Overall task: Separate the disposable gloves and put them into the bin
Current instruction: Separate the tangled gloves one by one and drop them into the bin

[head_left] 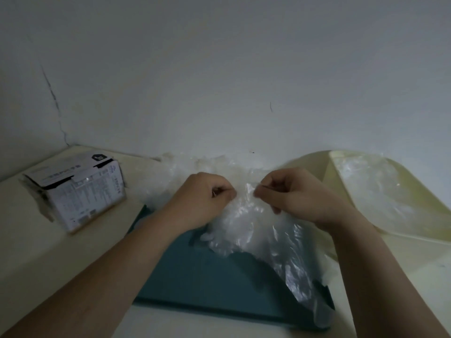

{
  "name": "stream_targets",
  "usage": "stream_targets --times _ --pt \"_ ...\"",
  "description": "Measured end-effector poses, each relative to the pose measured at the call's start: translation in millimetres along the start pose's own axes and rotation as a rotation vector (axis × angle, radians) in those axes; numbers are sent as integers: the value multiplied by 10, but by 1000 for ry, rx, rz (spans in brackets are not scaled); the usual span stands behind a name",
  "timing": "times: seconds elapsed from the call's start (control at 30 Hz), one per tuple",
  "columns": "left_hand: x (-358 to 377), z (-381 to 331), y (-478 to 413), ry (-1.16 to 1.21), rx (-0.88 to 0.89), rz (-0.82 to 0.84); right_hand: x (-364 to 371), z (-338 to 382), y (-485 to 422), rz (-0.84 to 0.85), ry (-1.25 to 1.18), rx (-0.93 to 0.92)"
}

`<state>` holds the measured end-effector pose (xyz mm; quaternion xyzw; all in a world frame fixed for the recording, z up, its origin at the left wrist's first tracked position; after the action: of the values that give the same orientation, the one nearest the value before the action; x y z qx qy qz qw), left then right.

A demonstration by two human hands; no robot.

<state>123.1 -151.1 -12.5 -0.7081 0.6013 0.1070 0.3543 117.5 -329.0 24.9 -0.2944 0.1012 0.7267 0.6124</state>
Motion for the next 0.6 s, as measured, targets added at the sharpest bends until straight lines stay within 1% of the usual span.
stream_targets --times 0.17,0.2,0.27,0.3,0.37,0.43,0.5,0.57,0.6 --pt "-445 -114 -55 125 -10 -321 46 42 61 166 13 -45" --pt "-515 -145 -51 144 -6 -369 23 42 57 157 -23 -47" --pt "-591 -199 -36 190 0 -409 -71 86 23 64 -115 -84" --pt "-596 -217 -35 228 -11 -393 -129 117 4 5 -157 -104" --pt "-504 -183 -28 390 -112 -293 -196 125 -13 -66 -216 -106" --pt "-338 -176 2 662 -304 -145 -175 166 -4 -48 -214 -118" --pt "-192 -257 62 911 -446 1 -131 239 23 -4 -260 -160" --pt "-99 -333 124 1056 -506 109 -75 303 57 31 -371 -197" --pt "-66 -343 151 1083 -527 144 -57 310 65 29 -419 -188"
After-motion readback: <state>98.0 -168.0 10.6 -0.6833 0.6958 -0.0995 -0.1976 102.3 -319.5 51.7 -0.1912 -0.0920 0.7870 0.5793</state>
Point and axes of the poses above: each hand's wrist, its own y-axis away from the middle knuckle, its own x-axis out of the palm, z = x × y, the point moved 10 cm from there along -y, towards the middle knuckle, and after that the axes turned 11 degrees about -z, right-handed, at the moved point
